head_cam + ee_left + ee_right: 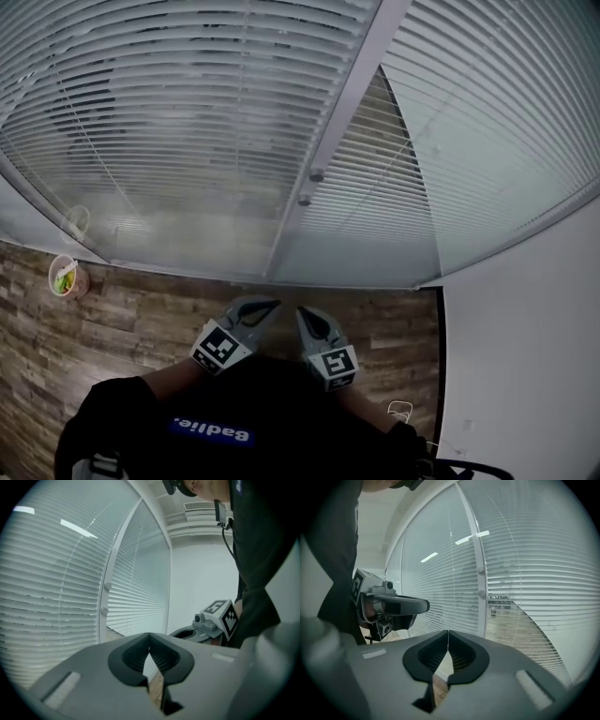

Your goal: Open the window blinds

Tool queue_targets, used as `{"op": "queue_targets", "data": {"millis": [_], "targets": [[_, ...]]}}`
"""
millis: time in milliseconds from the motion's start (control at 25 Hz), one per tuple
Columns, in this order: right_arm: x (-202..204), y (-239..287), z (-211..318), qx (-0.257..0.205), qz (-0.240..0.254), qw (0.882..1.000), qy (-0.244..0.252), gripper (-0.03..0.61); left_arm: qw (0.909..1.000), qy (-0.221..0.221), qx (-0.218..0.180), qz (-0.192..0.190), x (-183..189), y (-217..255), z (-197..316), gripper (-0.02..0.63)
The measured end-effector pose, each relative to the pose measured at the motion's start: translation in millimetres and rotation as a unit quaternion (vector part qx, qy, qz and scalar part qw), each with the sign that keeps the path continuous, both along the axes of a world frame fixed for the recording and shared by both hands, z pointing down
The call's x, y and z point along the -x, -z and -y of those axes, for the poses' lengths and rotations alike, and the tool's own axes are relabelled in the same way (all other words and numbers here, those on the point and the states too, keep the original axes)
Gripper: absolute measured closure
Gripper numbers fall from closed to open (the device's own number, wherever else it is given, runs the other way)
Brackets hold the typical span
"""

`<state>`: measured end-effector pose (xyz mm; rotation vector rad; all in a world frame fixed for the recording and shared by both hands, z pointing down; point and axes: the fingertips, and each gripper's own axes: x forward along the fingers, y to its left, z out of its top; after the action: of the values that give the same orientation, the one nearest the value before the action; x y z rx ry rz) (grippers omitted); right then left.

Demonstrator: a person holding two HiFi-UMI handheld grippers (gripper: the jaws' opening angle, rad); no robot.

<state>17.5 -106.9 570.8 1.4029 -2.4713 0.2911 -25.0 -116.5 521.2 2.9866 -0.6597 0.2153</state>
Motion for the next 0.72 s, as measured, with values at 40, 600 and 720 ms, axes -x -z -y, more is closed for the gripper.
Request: {"op": "queue_targets", "data": {"millis": [40,600,720], "targets": [[-2.4,-1.0,5.1,0.0,-0.002,1.0,-0.002,0.574,1.0,0.003,-0.002,0.001,0.2,1.3,5.5,0.614],[-38.8,4.6,61.8,-0.012,0.02,0.999,0.044,0.572,0.9746,0.109,-0.189,0.049,-13.2,73.4,110.5,0.614],[-42.8,9.4,64.9,-0.008,0.017,0.998,0.057,0.572,0.9614,0.134,-0.229,0.074,-18.1,86.2,132.5,0.612]]}}
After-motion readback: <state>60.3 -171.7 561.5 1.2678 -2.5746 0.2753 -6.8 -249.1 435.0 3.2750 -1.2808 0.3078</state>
